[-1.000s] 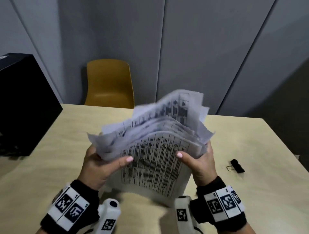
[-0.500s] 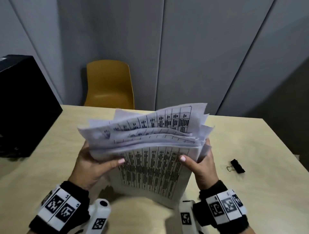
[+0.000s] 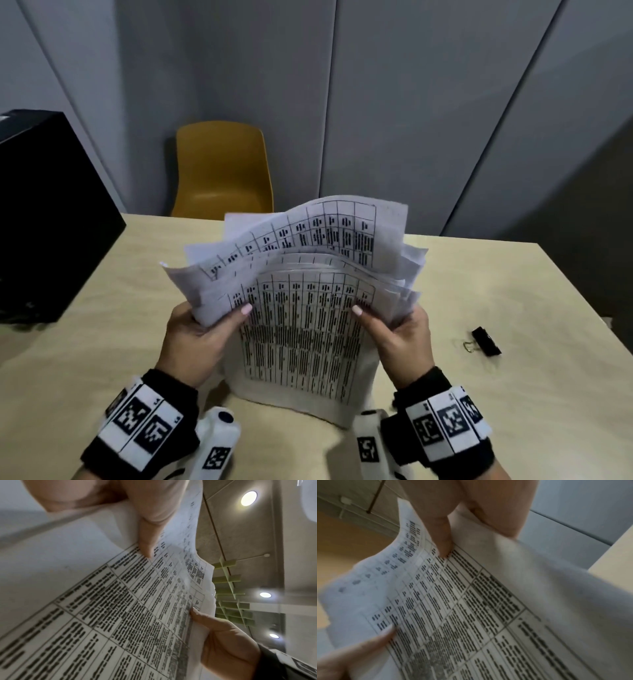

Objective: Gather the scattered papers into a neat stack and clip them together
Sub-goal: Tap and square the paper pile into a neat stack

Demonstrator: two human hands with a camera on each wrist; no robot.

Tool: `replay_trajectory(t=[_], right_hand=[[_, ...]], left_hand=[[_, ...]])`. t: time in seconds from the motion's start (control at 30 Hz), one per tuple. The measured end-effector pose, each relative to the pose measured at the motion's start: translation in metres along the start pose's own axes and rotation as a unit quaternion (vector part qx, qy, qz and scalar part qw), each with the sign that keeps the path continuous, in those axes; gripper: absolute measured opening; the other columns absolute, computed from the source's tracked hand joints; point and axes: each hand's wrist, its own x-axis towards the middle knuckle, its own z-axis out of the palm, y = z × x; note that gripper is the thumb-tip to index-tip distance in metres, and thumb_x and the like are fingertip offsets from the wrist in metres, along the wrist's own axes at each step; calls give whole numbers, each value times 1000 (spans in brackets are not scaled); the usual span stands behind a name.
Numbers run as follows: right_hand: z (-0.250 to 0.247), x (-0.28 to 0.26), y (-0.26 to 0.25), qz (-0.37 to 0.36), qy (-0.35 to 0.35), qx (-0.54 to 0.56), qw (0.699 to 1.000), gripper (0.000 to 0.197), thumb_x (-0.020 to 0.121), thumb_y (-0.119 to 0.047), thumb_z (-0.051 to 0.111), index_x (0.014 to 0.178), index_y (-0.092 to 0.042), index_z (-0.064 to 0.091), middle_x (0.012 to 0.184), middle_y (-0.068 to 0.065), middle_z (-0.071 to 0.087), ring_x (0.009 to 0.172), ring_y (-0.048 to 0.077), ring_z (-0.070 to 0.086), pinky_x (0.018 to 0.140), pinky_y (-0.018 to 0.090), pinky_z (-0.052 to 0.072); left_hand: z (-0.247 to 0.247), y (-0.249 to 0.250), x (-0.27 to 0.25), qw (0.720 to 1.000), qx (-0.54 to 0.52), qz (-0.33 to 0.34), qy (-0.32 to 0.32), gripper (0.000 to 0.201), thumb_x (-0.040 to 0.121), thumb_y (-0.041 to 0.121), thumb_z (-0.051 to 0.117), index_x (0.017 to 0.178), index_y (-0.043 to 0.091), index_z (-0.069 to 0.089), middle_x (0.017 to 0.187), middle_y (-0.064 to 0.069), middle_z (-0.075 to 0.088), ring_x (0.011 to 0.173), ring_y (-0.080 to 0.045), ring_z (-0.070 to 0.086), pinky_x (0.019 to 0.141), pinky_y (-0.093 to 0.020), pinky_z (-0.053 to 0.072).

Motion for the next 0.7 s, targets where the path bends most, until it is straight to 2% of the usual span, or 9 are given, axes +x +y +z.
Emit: replay_trajectory(t=[0.1, 0.17, 0.27, 0.37, 0.43, 0.53, 0.57, 0.63, 0.7], right_hand=[[2, 4, -7, -44, 23, -2, 999, 25, 68, 4, 69, 76, -20, 72, 70, -16, 73, 68, 0, 66, 64, 13, 52], [2, 3, -13, -57, 16, 20, 998, 25, 66, -7, 70, 88, -14, 62, 76, -15, 73, 72, 1, 66, 67, 14, 52], [-6, 3, -19, -56, -1, 98, 994, 45, 72, -35, 73, 106, -15, 52, 93, -11, 71, 88, 4, 64, 76, 16, 52], [-16, 6, -23, -43, 69, 104, 991, 18, 81, -34, 63, 95, -25, 54, 80, -16, 68, 70, -5, 60, 61, 8, 48], [-18, 8, -27, -46, 94, 127, 986, 22, 72, -44, 69, 84, -28, 61, 73, -13, 65, 63, -1, 57, 57, 13, 46], [-20, 14, -36, -77, 119, 83, 986, 30, 64, -58, 71, 76, -30, 66, 73, -16, 66, 70, 3, 58, 68, 25, 47], [-19, 16, -41, -93, 118, 69, 986, 29, 66, -58, 70, 76, -31, 66, 74, -17, 67, 72, 4, 58, 71, 28, 46], [-17, 23, -49, -124, 93, 41, 987, 20, 76, -50, 66, 78, -31, 67, 76, -17, 66, 74, 5, 56, 73, 25, 45], [-13, 29, -56, -144, 46, 24, 988, 10, 88, -24, 58, 82, -25, 65, 79, -13, 65, 77, 3, 57, 74, 16, 46]], left_hand=[[0, 6, 3, 1000, 5, 26, 10, 56, 71, -1, 72, 69, 55, 68, 66, 39, 64, 72, 19, 61, 66, 1, 44], [-1, 11, 5, 999, 4, 45, -10, 51, 67, 3, 72, 70, 54, 69, 68, 39, 65, 74, 18, 61, 68, 0, 44], [-7, 12, 7, 999, -12, 27, -43, 46, 63, 2, 78, 73, 46, 72, 72, 31, 69, 77, 10, 66, 69, -7, 51], [-11, 8, 6, 998, -42, -12, -52, 31, 53, 25, 83, 80, 36, 74, 81, 20, 74, 80, 0, 70, 71, -15, 55], [-10, 7, 7, 997, -45, -15, -55, 31, 59, 14, 84, 78, 38, 75, 80, 20, 74, 80, 0, 70, 70, -14, 54], [-7, 10, 7, 996, -51, -2, -71, 45, 61, -4, 78, 74, 40, 74, 77, 22, 73, 79, 4, 69, 68, -10, 52], [-7, 11, 8, 996, -54, 0, -77, 47, 61, -6, 77, 75, 39, 75, 77, 22, 74, 79, 4, 69, 68, -9, 52], [-7, 11, 8, 995, -56, 5, -88, 49, 58, -8, 79, 76, 37, 75, 78, 21, 74, 80, 3, 69, 69, -10, 52], [-7, 12, 8, 994, -59, 3, -91, 42, 52, 4, 80, 76, 39, 75, 79, 21, 74, 80, 3, 69, 70, -12, 53]])
